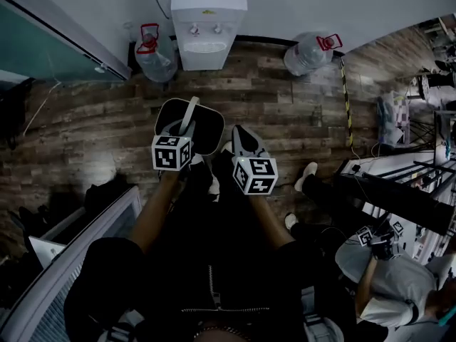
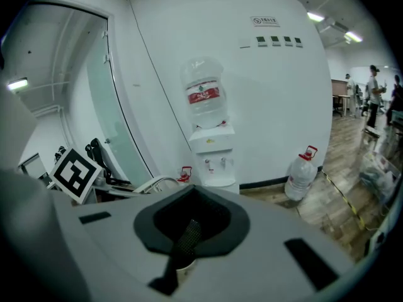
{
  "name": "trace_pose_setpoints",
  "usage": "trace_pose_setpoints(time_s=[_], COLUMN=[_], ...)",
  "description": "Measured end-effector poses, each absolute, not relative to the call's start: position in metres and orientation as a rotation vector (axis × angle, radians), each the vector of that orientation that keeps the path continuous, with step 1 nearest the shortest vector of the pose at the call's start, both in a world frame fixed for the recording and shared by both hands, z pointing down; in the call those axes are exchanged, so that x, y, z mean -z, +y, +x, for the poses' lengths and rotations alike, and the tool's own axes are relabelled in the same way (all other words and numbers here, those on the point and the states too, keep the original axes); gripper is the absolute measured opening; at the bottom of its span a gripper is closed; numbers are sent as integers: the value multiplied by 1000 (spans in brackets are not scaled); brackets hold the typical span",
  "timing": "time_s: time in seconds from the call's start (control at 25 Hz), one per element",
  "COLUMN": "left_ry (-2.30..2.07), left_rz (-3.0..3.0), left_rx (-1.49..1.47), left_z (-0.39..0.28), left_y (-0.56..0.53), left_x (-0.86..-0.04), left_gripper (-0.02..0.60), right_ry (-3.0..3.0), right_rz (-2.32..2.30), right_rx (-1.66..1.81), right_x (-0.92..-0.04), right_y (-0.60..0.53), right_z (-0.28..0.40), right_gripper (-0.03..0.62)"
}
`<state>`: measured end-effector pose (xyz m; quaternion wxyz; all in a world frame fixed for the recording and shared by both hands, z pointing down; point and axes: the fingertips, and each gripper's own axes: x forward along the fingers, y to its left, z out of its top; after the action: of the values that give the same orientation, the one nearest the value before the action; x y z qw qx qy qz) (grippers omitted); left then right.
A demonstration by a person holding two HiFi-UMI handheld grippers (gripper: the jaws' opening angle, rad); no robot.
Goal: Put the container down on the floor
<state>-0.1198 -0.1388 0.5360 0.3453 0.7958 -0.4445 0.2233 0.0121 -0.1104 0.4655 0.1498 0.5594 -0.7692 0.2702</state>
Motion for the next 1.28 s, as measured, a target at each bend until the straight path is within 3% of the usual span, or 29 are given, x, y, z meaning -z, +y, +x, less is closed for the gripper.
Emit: trace_pose_setpoints(time_s=[0.76, 1.28], left_ry=[-1285, -1282], left_rz=[1847, 1741], left_rx=[-497, -432], left_z=[-79, -61], left_y=[-272, -357], left_x=[-613, -738], left_gripper=[60, 58], right_ry=[-2261, -2232], right_rz=[1312, 1426], right_rx=[-804, -850], right_x=[-521, -577], right_y=[-251, -307], right_z=[64, 91], right_gripper=[9, 9])
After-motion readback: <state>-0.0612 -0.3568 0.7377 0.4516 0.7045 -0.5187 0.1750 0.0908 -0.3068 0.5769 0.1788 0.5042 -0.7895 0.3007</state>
